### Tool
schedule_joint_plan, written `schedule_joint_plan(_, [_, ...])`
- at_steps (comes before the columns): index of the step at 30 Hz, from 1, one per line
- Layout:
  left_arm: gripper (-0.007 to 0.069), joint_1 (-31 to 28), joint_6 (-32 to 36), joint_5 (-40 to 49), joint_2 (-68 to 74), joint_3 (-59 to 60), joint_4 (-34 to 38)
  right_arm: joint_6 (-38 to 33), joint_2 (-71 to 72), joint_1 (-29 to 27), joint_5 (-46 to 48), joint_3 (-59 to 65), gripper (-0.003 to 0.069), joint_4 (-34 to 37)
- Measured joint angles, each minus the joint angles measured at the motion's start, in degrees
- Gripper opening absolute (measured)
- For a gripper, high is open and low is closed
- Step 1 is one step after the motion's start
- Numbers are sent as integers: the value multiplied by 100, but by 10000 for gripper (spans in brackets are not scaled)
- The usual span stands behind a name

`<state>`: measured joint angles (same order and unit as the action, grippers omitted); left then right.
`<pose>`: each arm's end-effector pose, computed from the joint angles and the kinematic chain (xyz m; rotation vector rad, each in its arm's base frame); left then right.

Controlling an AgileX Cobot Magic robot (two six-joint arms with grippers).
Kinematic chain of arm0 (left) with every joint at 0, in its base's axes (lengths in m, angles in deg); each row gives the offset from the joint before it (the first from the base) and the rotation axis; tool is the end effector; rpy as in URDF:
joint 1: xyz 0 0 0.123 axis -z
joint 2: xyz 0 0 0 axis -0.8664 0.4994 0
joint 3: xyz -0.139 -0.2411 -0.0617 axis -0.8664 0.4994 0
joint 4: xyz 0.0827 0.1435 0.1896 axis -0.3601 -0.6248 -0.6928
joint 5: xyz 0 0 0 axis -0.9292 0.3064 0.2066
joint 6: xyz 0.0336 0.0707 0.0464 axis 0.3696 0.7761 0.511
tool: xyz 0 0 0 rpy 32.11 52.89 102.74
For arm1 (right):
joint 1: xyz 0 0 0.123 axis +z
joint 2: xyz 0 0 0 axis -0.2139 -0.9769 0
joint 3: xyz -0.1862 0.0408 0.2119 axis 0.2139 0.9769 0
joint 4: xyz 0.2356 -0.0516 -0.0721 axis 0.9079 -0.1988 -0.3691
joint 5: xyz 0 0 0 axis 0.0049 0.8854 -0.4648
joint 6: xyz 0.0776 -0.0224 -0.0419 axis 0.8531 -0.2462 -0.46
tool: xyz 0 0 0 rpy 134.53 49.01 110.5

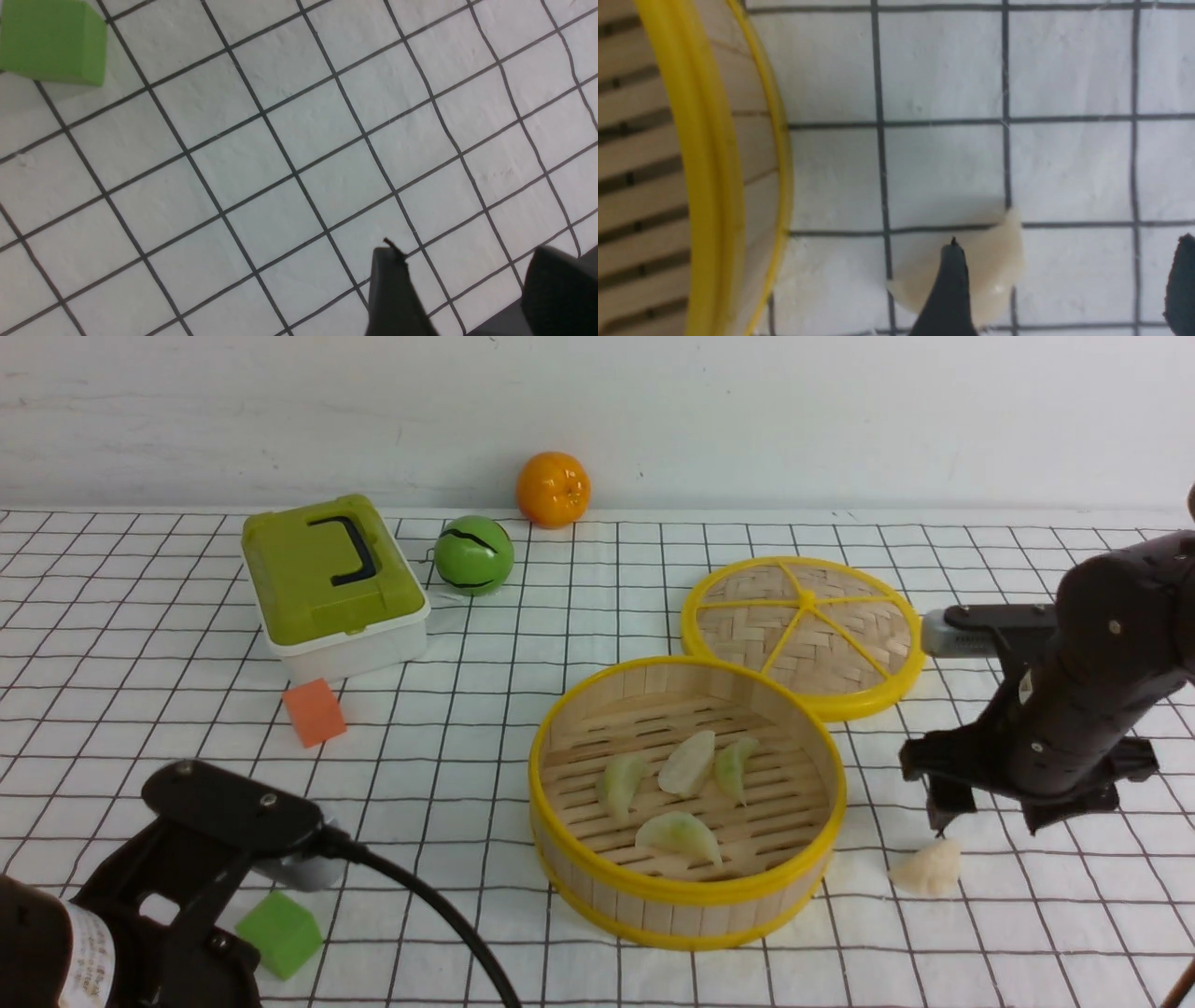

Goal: Put the dumplings into the steamer on the table with the white tablecloth.
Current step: 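Reach for and grasp a dumpling lying on the table beside the steamer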

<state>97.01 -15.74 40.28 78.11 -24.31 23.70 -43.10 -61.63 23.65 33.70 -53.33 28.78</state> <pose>0.1330 -0.1113 0.2798 0.6247 2.6645 -0.3891 0.3481 0.0683 0.1996 0.1992 2.7975 0.1097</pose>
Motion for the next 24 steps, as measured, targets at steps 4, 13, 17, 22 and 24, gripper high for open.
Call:
schedule_joint_plan(4, [365,0,0,-42,0,0,0,6,-223,-12,-289,0,565,434])
schedule_joint_plan(13, [355,0,0,-104,0,0,-40,-131,-404,-6,0,0,547,591])
schedule_joint_plan(17, [355,0,0,-131,0,0,-81,-131,-576,-6,-50,0,503,669])
schedule_joint_plan(22, [355,0,0,-119,0,0,-86,-350,-611,-12,0,-6,384,738])
schedule_joint_plan(24, [355,0,0,-99,0,0,-86,-561,-594,-12,102,-6,308,830])
